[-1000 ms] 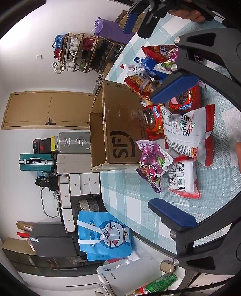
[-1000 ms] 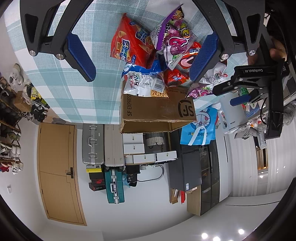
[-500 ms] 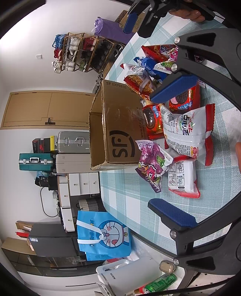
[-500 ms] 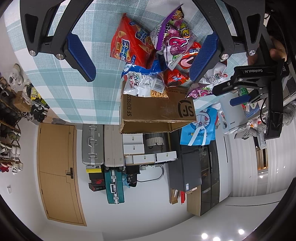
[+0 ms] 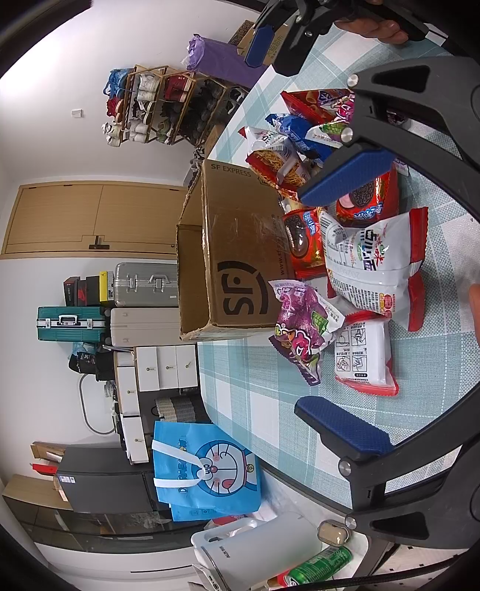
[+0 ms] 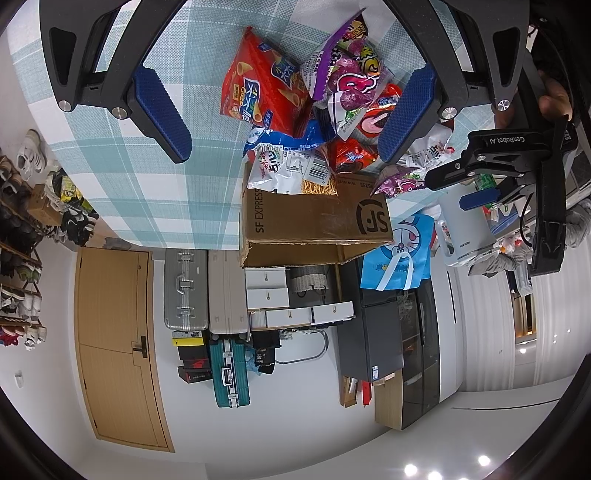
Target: Organize snacks
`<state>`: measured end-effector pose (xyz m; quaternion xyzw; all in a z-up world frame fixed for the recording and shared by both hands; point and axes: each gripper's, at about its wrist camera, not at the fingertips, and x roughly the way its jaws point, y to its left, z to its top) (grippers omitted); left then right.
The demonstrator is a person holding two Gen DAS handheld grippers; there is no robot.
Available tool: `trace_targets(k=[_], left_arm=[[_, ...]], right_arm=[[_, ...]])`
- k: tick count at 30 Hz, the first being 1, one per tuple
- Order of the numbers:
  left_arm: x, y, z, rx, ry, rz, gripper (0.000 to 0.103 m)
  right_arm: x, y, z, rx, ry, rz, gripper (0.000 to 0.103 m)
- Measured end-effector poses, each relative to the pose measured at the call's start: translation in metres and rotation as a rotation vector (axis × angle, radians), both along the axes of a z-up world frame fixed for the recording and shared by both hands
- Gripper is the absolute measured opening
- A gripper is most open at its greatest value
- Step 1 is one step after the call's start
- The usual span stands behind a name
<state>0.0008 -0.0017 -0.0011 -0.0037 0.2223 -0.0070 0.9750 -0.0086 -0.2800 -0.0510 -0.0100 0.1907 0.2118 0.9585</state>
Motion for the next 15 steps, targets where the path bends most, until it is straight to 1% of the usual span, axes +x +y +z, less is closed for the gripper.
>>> trace_targets(k=[15], left_arm=[[-0.0001,-0.0007,-0.0008,0.001,0.004,-0.002,0.103]], right_arm=[[-0.0007,0.003,-0.0013,-0.017,0.005,-0.012,0.103]])
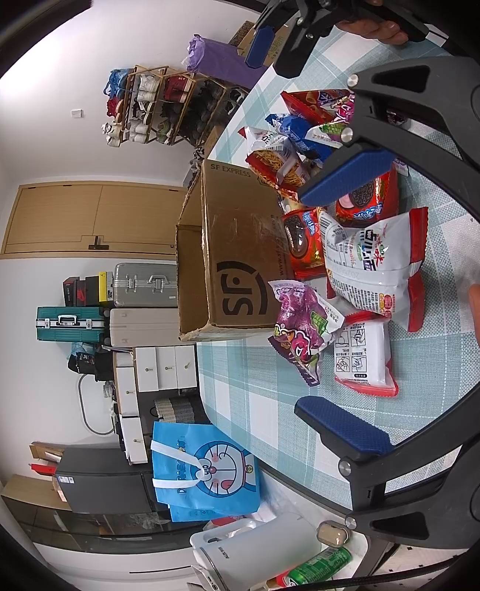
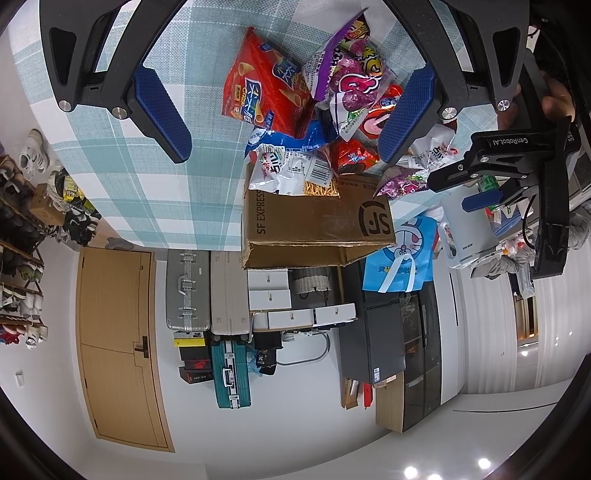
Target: Organize snacks
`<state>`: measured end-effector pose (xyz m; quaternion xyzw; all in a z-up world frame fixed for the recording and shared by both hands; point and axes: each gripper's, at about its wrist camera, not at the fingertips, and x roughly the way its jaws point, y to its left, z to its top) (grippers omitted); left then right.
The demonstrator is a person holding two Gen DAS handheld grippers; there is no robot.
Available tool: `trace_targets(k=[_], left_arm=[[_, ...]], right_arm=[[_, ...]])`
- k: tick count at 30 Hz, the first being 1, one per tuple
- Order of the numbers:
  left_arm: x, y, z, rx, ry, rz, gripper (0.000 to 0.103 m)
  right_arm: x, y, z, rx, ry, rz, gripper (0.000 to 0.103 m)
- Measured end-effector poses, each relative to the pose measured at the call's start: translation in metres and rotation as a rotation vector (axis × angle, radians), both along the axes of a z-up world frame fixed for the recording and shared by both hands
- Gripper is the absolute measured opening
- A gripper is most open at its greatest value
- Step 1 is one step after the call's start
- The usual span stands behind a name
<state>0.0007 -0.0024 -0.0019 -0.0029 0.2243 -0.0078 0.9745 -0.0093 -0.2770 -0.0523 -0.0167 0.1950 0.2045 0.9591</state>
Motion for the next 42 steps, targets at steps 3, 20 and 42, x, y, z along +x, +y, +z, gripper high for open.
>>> trace_targets(k=[3,20,42], left_arm=[[0.0,0.0,0.0,0.0,0.001,0.001,0.103],[0.005,0.003,-0.006,-0.045,0.045,-0.041,0.103],[0.042,0.008,-0.038,-0.109,0.292,-0.122,0.101]], right_arm=[[0.001,0.001,0.0,-0.008,0.003,-0.01,0.103],[0.039,-0.01,-0.016,0.004,0.194,-0.053,0.103],[0.061,-0.019,-0.046,0.063,0.454,-0.06,0.102]])
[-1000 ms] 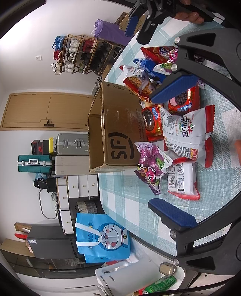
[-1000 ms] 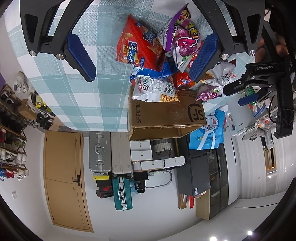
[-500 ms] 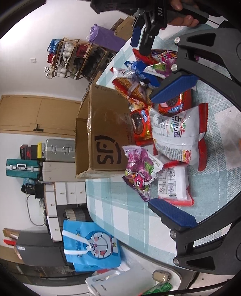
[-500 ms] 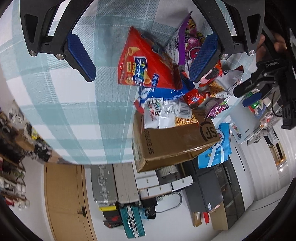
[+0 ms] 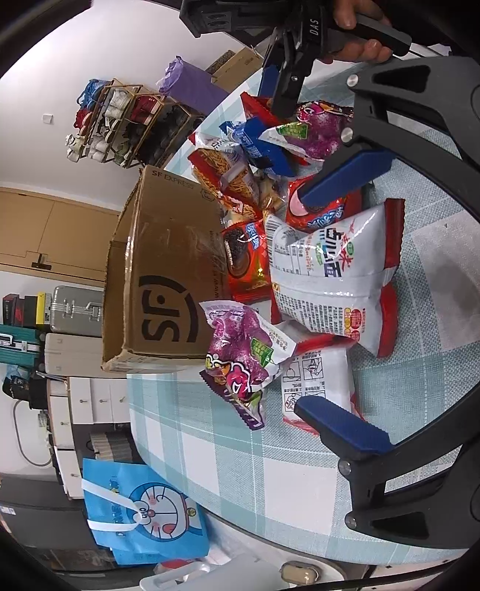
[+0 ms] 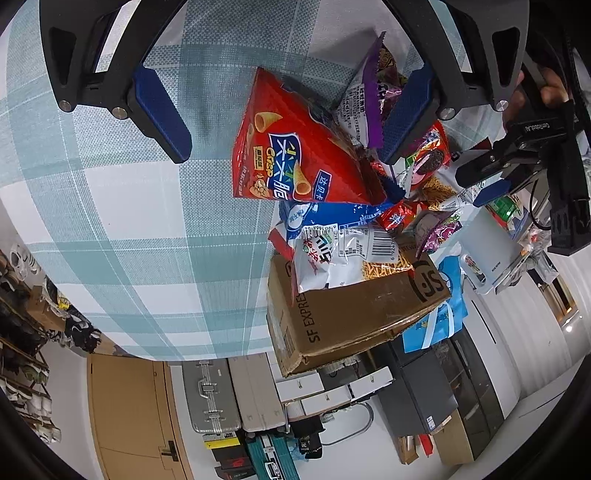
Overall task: Organize snacks
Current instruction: 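Grasp the white noodle bag with the left gripper while the right gripper grasps the red cone-chip bag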
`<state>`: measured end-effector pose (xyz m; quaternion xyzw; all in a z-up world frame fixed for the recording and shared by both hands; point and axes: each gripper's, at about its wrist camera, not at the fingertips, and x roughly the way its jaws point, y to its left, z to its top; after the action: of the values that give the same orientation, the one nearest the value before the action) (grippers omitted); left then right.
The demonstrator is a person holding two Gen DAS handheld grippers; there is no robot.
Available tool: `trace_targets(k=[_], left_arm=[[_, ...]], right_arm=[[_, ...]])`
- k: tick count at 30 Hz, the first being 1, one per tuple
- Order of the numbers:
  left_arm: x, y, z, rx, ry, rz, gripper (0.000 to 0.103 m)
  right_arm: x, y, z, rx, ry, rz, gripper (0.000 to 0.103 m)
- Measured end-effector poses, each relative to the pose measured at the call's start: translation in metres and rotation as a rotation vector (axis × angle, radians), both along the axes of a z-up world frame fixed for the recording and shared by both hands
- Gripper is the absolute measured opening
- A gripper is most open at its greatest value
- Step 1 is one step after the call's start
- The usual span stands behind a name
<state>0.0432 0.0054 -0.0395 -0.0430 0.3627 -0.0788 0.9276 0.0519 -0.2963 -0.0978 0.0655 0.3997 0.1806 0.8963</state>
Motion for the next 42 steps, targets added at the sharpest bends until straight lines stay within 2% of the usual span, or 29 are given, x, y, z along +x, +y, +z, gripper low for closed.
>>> trace_targets(k=[4,14,23,24,25,27,28,30,36,42], left_arm=[[0.009,0.002,-0.008,-0.017,0.055,-0.005,0.093],[0.012,0.0,-0.013,-0.024,0.069,-0.012,0.093],[0.007,-0.006,-0.011,-0.028,0.068,-0.043,0.093],[0.006,-0.007,-0.01,-0.026,0.066,-0.046,0.091],[0.005,-0.008,-0.01,-0.025,0.061,-0.052,0.083],[0.004,-0.01,-0.009,-0.023,0.058,-0.061,0.08],[0.004,-0.011,-0.009,-0.029,0.059,-0.072,0.073],[0.002,-0.014,-0.011,-0.041,0.076,-0.098,0.063],[0.004,-0.016,-0.012,-0.051,0.1,-0.105,0.063],[0.006,-0.017,-0.013,-0.043,0.107,-0.101,0.066]], right_arm=[[0.003,-0.002,-0.002,0.02,0.021,0.0,0.102],[0.015,-0.004,-0.012,0.084,0.079,-0.002,0.102],[0.022,0.003,-0.013,0.053,0.083,0.016,0.102],[0.022,0.003,-0.013,0.055,0.082,0.015,0.102],[0.022,0.003,-0.013,0.061,0.082,0.015,0.102],[0.022,0.001,-0.013,0.068,0.08,0.013,0.101],[0.022,0.0,-0.013,0.076,0.08,0.013,0.098],[0.021,-0.001,-0.013,0.112,0.083,0.03,0.084],[0.021,0.0,-0.014,0.117,0.085,0.033,0.081],[0.02,-0.005,-0.016,0.161,0.098,0.036,0.065]])
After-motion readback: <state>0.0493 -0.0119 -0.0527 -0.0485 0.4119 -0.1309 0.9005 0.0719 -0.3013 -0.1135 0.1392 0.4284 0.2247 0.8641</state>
